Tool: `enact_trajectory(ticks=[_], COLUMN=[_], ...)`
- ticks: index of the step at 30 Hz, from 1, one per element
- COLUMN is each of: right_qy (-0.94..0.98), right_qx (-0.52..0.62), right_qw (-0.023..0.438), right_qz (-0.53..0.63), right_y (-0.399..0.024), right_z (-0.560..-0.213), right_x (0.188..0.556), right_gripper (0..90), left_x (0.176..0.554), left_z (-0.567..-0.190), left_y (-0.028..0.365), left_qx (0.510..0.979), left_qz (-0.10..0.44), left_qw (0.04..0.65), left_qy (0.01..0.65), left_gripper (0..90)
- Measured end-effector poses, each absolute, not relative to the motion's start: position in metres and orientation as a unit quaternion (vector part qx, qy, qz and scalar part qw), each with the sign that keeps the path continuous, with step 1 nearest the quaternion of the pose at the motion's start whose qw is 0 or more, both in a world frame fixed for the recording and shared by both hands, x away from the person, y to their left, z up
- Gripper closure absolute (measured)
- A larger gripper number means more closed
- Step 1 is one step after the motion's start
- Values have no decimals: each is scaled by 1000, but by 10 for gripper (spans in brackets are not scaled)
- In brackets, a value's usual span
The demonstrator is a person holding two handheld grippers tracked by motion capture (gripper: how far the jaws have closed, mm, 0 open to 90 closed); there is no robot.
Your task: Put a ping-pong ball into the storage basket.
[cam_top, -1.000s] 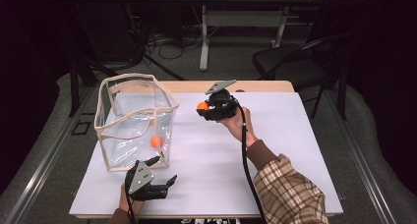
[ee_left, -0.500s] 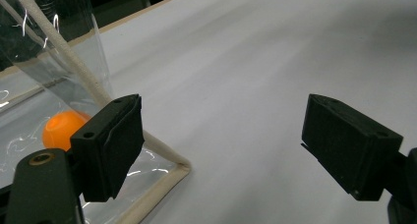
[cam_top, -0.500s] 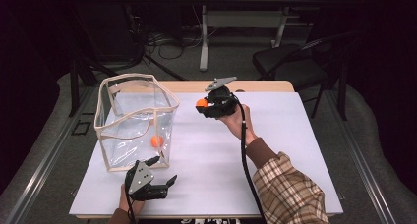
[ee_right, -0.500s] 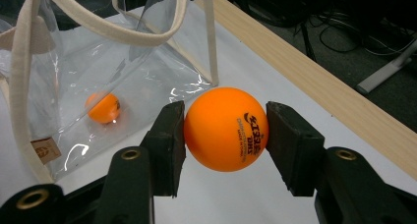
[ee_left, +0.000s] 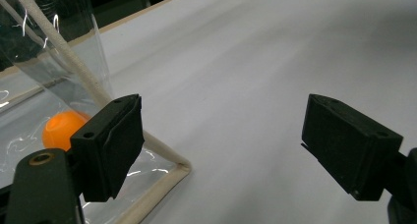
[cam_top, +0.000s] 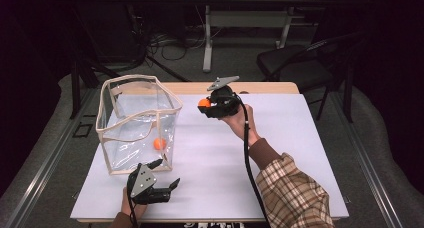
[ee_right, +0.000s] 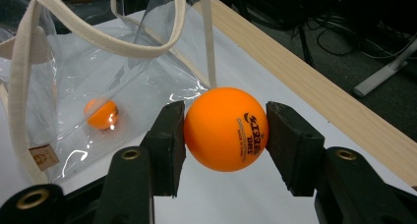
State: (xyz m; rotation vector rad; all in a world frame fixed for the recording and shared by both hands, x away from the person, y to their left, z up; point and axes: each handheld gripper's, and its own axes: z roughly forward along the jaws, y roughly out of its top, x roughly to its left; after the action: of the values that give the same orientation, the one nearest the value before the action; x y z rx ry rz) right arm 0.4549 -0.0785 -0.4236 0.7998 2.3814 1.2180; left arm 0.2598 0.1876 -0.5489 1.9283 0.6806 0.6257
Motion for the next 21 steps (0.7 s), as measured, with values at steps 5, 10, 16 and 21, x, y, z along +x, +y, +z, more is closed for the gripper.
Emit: enact_trajectory(ticks=[5,10,16,21], right_qy=[839,836,834,832], right_qx=[282,281,280,281], right_qw=[177,180,183,184], right_qz=[431,435,438,443], right_y=[-79,-78,-76,-76], right_z=[-420,-417,-414,-411], right_x=[455,455,455,455], right_gripper=[503,503,503,503], left_x=[259,260,259,260], left_z=[-549,-549,-549,-549], left_y=[188,188,188,187], left_qx=[790,791,790,789], left_qz=[258,257,258,257], left_qw=[481,481,482,482], left_qy=[279,279,279,279], left_gripper=[159,159,159,159])
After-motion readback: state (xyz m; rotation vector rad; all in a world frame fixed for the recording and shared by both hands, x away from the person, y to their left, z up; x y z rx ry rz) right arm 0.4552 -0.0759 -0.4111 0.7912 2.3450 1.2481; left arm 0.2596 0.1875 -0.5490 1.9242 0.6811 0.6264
